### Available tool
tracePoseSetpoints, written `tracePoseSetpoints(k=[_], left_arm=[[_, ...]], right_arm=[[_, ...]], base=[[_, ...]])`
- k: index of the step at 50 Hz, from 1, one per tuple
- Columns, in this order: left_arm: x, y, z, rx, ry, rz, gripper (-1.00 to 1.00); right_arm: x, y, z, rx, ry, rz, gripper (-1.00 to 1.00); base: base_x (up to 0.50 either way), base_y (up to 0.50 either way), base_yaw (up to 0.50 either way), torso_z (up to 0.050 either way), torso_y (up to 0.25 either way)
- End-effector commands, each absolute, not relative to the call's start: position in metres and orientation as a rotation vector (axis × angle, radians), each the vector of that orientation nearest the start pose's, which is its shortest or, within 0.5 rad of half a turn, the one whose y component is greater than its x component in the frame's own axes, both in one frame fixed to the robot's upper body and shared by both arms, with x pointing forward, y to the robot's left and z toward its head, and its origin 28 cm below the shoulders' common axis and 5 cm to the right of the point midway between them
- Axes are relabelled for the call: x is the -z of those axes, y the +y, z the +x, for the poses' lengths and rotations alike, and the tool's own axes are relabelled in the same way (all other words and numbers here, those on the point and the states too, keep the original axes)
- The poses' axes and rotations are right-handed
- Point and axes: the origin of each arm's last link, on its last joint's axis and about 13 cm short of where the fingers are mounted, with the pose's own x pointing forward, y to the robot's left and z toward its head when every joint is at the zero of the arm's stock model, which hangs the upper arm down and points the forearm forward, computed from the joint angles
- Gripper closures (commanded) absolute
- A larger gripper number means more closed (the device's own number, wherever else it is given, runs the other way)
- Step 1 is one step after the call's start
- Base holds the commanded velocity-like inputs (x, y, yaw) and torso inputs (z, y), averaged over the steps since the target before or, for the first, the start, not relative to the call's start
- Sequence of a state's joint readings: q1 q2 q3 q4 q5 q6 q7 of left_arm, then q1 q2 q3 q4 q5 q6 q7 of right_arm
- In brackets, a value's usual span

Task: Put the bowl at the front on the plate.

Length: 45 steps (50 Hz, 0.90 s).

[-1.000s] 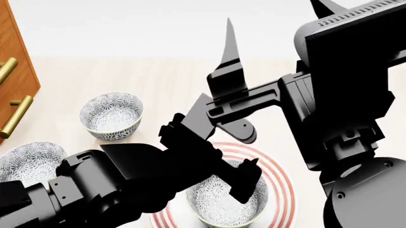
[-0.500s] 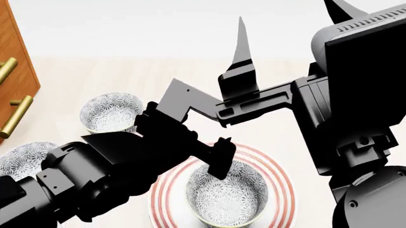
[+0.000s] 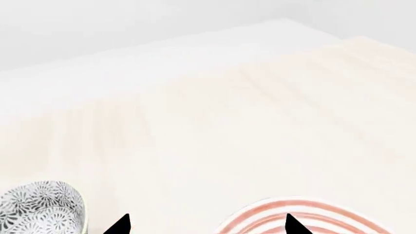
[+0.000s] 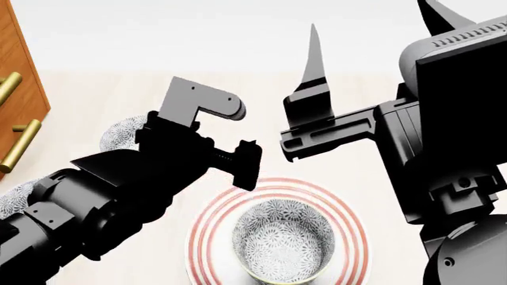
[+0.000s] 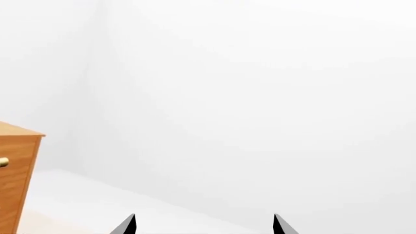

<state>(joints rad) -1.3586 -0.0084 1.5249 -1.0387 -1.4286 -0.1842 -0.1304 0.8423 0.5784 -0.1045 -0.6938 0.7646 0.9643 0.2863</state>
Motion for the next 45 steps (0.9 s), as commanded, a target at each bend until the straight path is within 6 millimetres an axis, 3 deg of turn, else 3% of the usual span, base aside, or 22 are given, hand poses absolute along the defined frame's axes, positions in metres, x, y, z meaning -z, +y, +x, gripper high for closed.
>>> tracePoseSetpoints(k=[1,24,45], left_arm=[[-0.17,0.131,0.404,0.354,0.277,0.04,-1.0],[-0.178,0.149,0.371,0.367,0.191,-0.024,-1.0],[-0.183,0.152,0.343,0.409,0.134,-0.045,-1.0]], right_arm=[[-0.277,-0.139,0.24,-0.193,-0.391,-0.216,-1.0],[-0.271,-0.141,0.242,-0.185,-0.375,-0.216,-1.0],[-0.268,-0.141,0.24,-0.183,-0.381,-0.207,-1.0]], base=[[0.0,0.0,0.0,0.0,0.0],[0.0,0.0,0.0,0.0,0.0],[0.0,0.0,0.0,0.0,0.0]])
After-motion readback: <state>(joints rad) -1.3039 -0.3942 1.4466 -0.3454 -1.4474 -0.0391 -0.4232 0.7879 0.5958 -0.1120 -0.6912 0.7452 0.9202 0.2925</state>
